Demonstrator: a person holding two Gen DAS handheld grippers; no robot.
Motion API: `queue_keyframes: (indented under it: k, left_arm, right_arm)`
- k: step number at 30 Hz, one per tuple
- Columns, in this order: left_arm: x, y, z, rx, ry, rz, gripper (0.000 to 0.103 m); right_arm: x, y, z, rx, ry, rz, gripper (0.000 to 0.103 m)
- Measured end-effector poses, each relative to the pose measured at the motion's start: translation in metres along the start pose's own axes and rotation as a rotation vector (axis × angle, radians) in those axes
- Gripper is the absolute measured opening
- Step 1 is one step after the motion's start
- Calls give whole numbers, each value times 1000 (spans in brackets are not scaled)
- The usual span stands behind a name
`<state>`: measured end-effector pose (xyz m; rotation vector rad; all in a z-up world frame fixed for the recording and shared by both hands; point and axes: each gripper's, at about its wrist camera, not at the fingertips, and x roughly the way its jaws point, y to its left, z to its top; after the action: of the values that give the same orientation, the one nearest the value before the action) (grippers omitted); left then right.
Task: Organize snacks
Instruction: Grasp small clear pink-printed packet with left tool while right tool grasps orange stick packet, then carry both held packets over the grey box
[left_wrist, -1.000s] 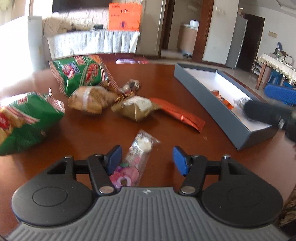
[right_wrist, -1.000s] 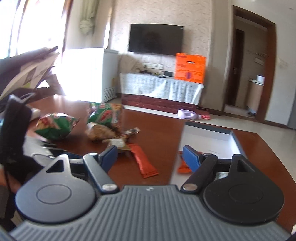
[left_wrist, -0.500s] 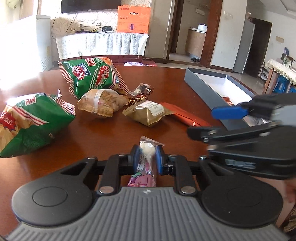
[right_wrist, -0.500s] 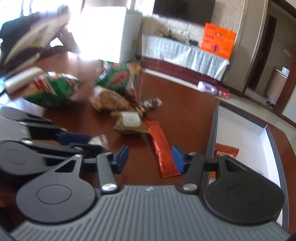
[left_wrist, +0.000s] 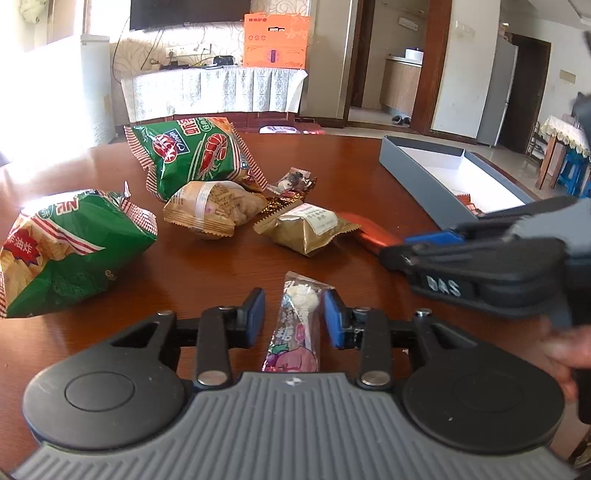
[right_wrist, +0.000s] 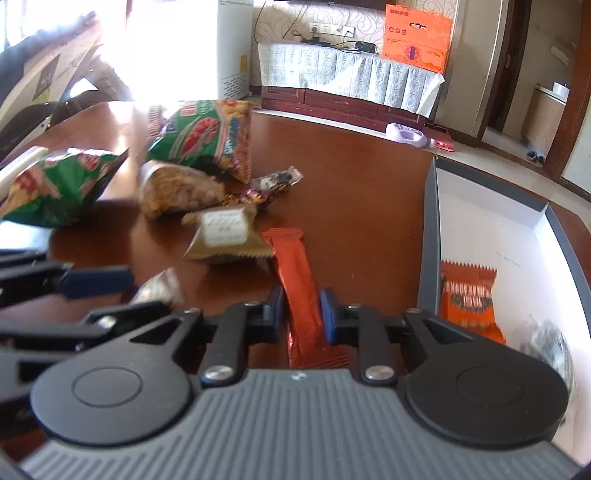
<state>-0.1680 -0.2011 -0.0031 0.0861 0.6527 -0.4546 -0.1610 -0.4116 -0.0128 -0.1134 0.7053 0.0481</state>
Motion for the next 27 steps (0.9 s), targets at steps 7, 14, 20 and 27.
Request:
queue_keyframes:
  k: [7, 14, 20, 27]
  left_arm:
    - [-5, -12, -9, 47, 3, 44, 68]
    - [-4, -9, -8, 42, -16, 40, 24]
    - [-5, -5, -7, 25, -12, 46, 17]
    - [-7, -4, -4, 36, -31, 102, 14]
  right_arm:
    - [-40, 11, -27, 49, 29, 3, 25]
    - [-64, 10, -41, 104, -3, -14, 25]
    - [-72, 10, -41, 117, -53, 12, 25]
    - [-80, 11, -35, 111, -103, 30, 25]
